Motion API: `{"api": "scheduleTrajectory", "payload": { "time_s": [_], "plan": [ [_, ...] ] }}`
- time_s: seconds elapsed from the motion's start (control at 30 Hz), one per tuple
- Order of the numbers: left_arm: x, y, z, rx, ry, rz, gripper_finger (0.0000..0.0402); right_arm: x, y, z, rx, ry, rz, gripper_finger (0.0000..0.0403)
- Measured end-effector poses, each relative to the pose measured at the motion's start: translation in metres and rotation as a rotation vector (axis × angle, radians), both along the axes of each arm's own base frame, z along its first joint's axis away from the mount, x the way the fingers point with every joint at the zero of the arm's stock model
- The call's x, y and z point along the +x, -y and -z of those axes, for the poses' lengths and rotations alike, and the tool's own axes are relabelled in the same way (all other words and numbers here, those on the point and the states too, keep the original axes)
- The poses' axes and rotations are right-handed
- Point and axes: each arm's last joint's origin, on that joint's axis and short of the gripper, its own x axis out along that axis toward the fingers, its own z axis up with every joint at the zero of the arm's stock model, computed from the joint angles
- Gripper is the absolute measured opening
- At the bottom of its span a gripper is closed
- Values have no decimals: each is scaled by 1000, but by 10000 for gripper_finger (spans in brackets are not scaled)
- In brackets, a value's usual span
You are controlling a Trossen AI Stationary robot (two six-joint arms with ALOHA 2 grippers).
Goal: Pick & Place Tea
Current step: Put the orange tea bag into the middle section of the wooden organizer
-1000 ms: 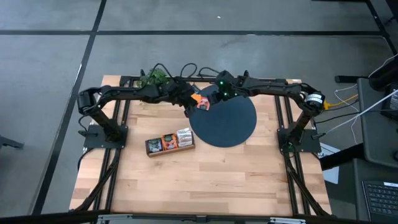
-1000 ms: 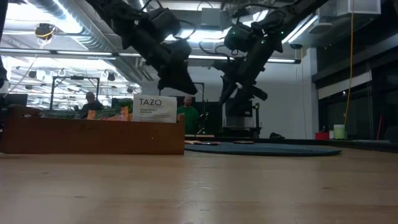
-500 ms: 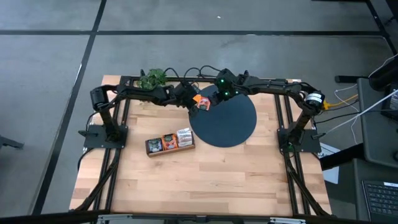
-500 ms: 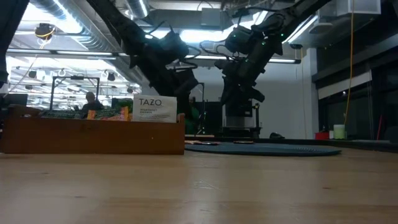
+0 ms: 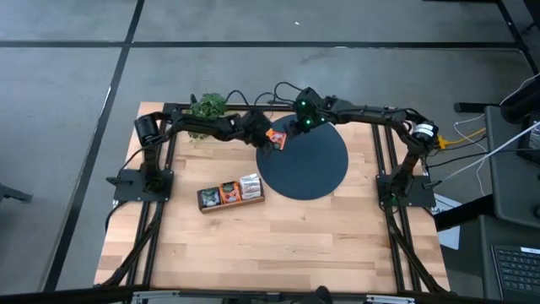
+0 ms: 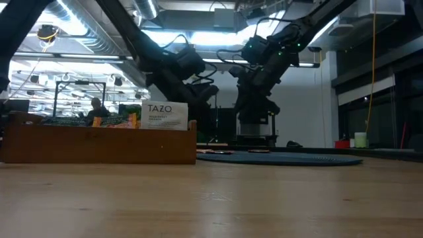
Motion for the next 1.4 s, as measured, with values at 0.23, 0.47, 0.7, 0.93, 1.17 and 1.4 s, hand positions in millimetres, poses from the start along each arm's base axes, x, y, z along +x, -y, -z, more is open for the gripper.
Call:
{"api": "scheduleTrajectory", "payload": {
  "time_s": [0.23,0.47,0.7,0.93,1.17,1.4],
  "plan": [
    [4,0,24,-65,-73,-50,1,-6,12,0,25,17,40,102],
    [-1,1,39,-93,-177,-38,2,-7,11,1,69,28,17,102],
    [3,21,42,-153,-177,171,2,-1,-3,2,103,14,-38,102],
    [9,51,39,-202,-164,376,2,1,-11,3,134,7,-80,102],
    [5,51,-5,-17,-101,363,2,0,-12,4,132,-10,-96,102],
    [-1,45,-16,72,-113,338,2,0,-13,4,143,-5,-106,102]
  ]
}}
